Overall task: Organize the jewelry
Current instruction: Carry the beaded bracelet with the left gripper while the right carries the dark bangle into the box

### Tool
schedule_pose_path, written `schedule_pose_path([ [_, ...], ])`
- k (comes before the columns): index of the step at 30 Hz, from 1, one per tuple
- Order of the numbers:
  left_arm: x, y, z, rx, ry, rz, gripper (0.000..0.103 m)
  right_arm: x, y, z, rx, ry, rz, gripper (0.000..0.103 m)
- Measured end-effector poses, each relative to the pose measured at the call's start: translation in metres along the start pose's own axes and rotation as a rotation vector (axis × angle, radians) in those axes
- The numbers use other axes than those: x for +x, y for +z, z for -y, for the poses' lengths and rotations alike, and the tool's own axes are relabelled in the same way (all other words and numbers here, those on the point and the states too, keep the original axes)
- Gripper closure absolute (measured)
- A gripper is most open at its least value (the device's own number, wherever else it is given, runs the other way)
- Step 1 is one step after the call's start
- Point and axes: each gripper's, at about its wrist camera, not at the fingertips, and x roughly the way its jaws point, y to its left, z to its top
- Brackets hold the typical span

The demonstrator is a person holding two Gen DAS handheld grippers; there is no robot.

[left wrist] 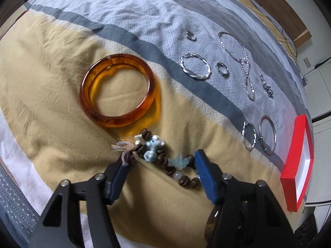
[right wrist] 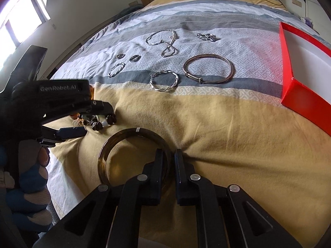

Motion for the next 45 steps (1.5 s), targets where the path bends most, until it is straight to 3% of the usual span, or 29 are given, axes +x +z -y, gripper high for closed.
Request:
schedule_pose_path([
  [4, -0.008, -0.003, -0.008, 0.033, -0.027, 0.006, 0.088, -0.009, -0.003, -0.003, -0.008, -0.012, 0.013, 0.093],
  [10, -0.031, -0.013, -0.013, 0.104, -0.05, 0.05, 0.094, -0.028, -0.01, -0.008, -0.014, -0.035, 0.033, 0.094],
  [20, -0.083, -0.033, -0.018, 0.172, -0.08, 0.116, 0.094, -0.08, -0.02, -0.024, -0.026, -0.06, 0.117, 0.094],
  [28, -0.127, -0.051, 0.001, 0.244, -0.144, 0.162, 0.094, -0.127, -0.03, -0.031, -0.022, -0.078, 0.196, 0.094],
  [36, -0.152, -0.065, 0.071, 0.393, -0.24, 0.166, 0.094, -0.171, -0.033, 0.007, 0.04, -0.147, 0.264, 0.094],
  [45, -0.149, -0.06, 0.211, 0.584, -0.403, 0.148, 0.094, -0.208, -0.007, 0.107, 0.141, -0.297, 0.312, 0.094],
])
